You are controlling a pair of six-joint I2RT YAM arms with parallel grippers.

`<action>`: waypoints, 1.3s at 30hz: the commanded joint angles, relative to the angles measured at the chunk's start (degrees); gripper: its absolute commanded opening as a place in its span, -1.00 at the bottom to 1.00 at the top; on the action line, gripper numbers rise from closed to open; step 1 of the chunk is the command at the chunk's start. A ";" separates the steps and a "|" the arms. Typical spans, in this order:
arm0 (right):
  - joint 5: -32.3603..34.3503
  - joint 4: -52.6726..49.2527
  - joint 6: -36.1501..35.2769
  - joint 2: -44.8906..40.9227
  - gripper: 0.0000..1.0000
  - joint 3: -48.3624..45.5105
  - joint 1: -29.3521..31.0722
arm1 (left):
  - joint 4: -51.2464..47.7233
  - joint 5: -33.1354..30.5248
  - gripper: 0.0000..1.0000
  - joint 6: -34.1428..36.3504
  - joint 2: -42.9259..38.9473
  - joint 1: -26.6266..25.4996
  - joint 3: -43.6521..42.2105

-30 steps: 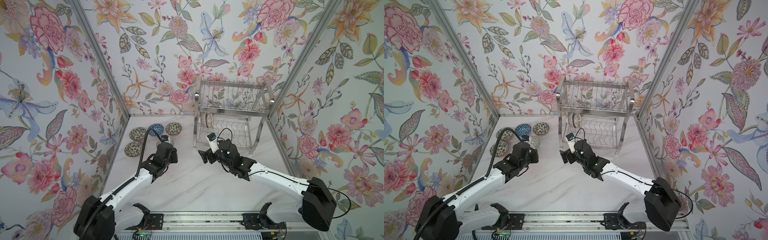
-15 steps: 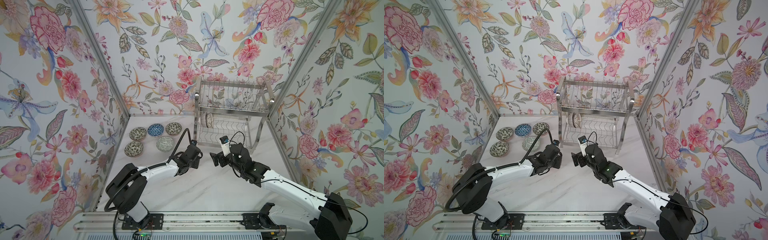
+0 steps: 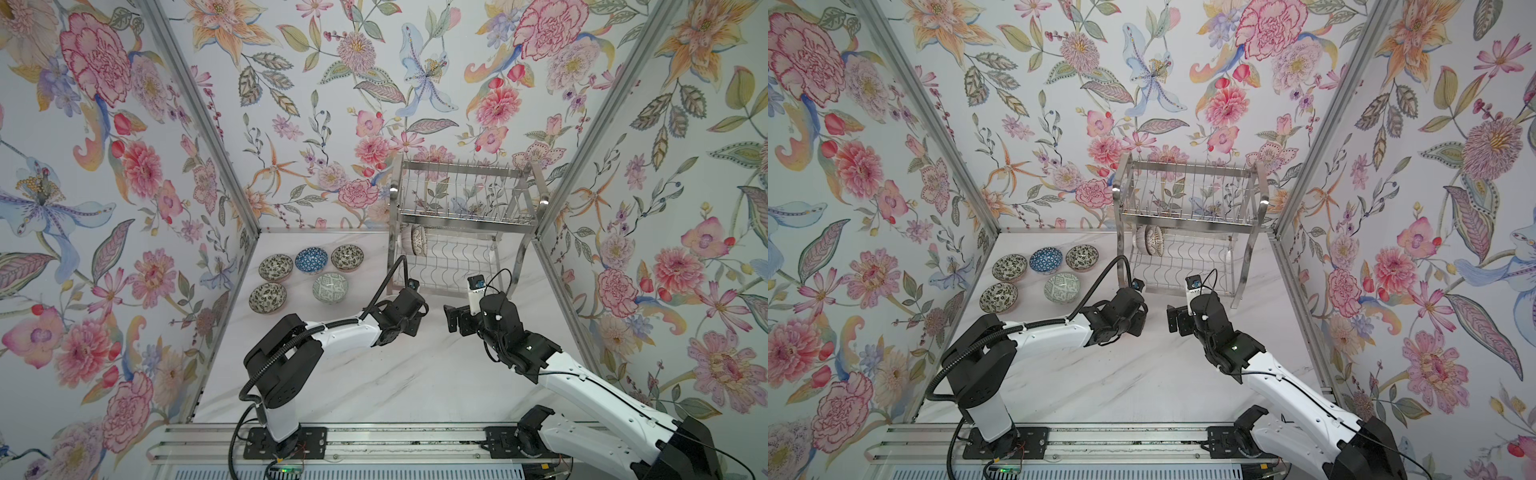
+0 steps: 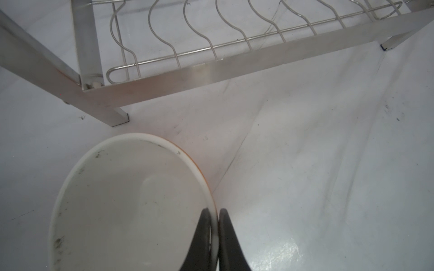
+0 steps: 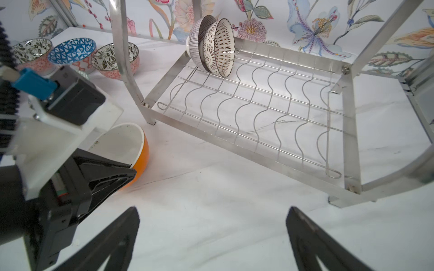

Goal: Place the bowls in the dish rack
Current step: 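Lift the bowl with the left gripper toward the right gripper while the right gripper approaches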

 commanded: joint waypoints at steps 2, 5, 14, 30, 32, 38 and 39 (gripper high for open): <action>-1.97 -1.52 2.33 -0.87 0.98 -1.20 -1.57 | 1.39 2.76 -0.85 -1.10 1.47 -0.68 0.87; -2.64 -1.17 2.36 -0.62 0.98 -1.20 -1.81 | 2.02 3.15 -0.76 -1.74 1.63 -0.68 0.53; -4.85 0.45 3.11 -0.61 0.98 -2.50 -1.82 | 2.60 2.92 -0.51 -2.10 0.39 -0.68 -0.09; -5.60 -0.33 2.99 1.37 0.98 0.57 -1.81 | -1.47 -1.21 0.15 1.55 -15.48 4.67 -3.13; -5.86 -0.51 3.23 2.39 0.98 1.66 -1.65 | -0.92 0.12 0.18 1.38 -18.96 7.07 -5.45; -7.41 -1.70 4.07 8.06 0.98 6.62 -0.29 | 3.34 7.60 0.98 -2.19 -28.98 15.75 -15.63; -7.63 -2.56 4.21 9.63 0.98 8.03 -0.01 | 4.07 9.24 0.99 -3.13 -30.36 17.16 -17.50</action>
